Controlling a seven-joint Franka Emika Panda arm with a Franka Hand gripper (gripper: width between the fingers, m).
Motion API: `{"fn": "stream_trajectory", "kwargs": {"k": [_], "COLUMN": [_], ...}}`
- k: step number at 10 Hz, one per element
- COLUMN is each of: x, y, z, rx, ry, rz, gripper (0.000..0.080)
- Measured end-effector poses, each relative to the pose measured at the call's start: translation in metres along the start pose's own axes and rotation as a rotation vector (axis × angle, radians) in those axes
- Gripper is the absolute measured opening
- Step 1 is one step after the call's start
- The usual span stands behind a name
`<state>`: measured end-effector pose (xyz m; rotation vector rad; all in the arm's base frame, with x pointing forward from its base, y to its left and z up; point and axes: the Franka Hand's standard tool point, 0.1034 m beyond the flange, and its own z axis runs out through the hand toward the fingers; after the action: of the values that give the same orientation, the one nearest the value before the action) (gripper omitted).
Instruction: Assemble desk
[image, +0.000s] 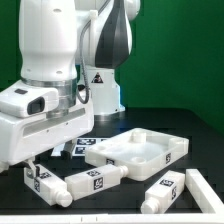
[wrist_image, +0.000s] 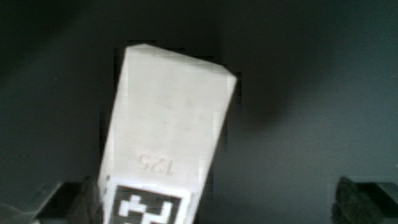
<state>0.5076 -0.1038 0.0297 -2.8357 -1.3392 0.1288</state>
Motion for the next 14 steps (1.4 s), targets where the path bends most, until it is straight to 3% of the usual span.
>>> {"fn": "stream_trajectory", "kwargs": {"k": [5,7,9,10,11,13,14], "x": [0.0,-0.005,-0.007,-0.005,-0.006,-0.014,-0.016], "y": [0.0,0.011,0.031,0.037,0.039,0.033,0.028], "z": [0.0,0.0,-0.016,-0.018,-0.014,0.007,0.016], "rx": [0.0,-0.014,0.027,0.034,0.04,0.044,0.06], "ry": [0.0,0.007,-0.03,-0.036,-0.041,-0.03,-0.037], "rz": [0.0,-0.008,0.068,0.073,0.076,0.091,0.103], "gripper": [0.065,0.065,0.065,0.065,0.065,0.065,0.065]}}
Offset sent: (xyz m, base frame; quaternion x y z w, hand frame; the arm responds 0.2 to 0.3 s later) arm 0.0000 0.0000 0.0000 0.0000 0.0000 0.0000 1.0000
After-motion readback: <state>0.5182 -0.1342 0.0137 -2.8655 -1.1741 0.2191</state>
